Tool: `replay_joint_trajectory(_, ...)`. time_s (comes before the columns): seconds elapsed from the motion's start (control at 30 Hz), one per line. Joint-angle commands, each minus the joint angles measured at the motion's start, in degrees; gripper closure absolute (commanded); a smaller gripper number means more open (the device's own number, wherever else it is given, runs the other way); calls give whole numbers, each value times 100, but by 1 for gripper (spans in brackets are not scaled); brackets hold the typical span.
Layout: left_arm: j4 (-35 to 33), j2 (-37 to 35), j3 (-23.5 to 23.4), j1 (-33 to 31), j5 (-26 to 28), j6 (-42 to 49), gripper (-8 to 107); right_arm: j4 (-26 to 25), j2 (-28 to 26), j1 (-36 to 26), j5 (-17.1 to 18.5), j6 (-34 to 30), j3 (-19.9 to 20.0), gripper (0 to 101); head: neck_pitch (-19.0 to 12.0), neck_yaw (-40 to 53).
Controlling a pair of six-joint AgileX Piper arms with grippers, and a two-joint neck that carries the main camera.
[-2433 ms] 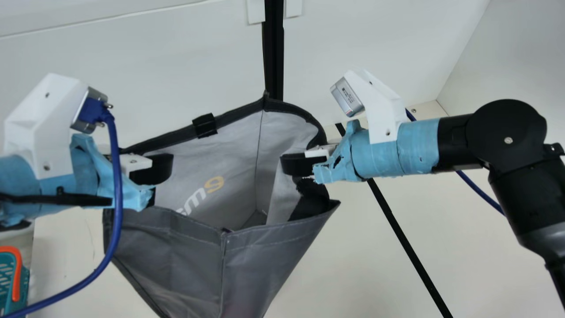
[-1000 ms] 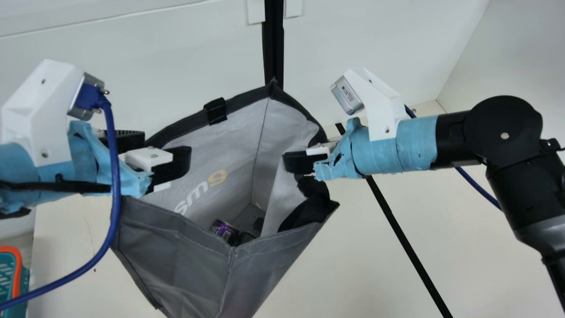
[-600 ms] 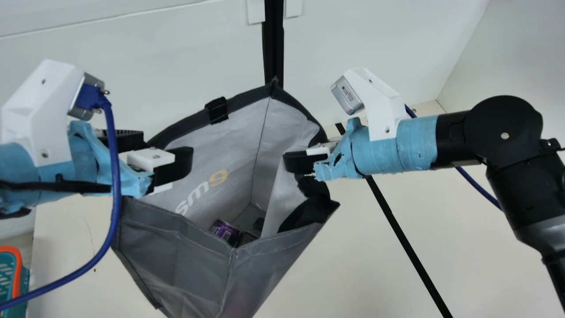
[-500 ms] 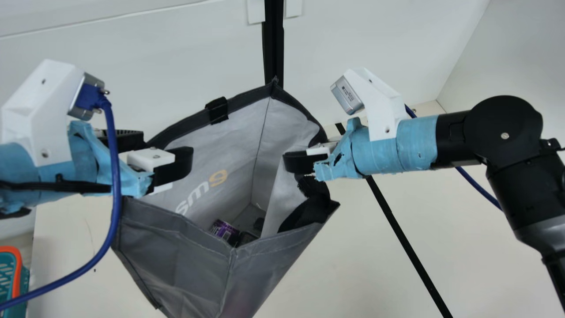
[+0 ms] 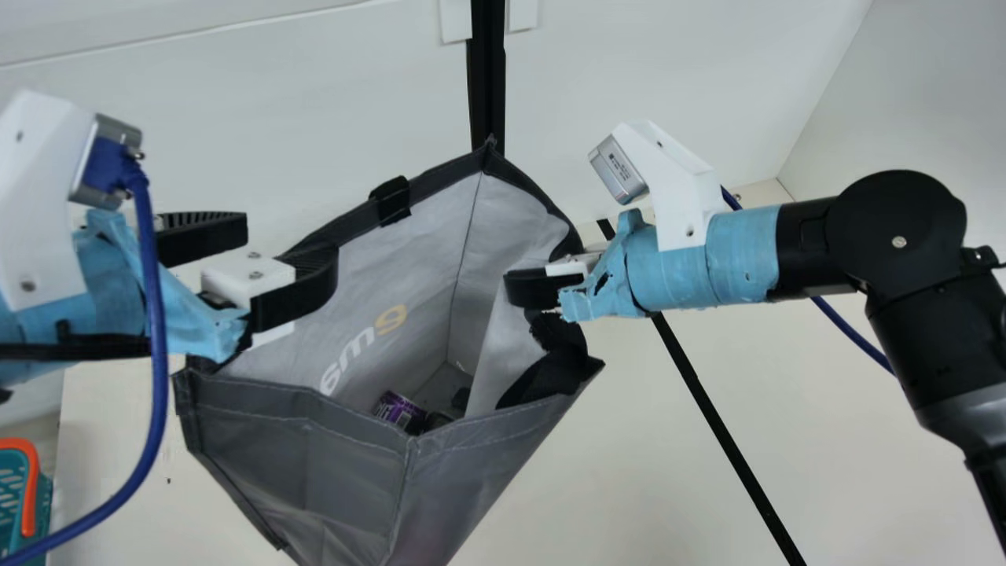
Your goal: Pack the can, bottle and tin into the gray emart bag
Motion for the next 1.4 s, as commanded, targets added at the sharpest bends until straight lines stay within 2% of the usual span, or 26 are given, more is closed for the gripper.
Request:
replay_joint_trajectory(0.0, -72, -93, 50, 38, -52, 55, 9, 0, 0, 0, 0, 0, 0, 101, -130, -14)
replay_joint_trajectory(0.37, -360, -698, 536, 423, -205, 336, 9, 0, 0, 0, 0, 0, 0, 101, -130, -14)
replay_joint_trajectory(0.63, -137, -1212, 1052, 763, -186, 332, 9, 0, 0, 0, 0, 0, 0, 101, -130, -14)
replay_joint_trajectory(0.97, 875, -1824, 1642, 1007, -57, -76, 9, 0, 0, 0, 0, 0, 0, 101, -130, -14)
replay_joint_trajectory(1.37, 2464, -2365, 2349, 823, 134, -836, 9, 0, 0, 0, 0, 0, 0, 101, -130, -14)
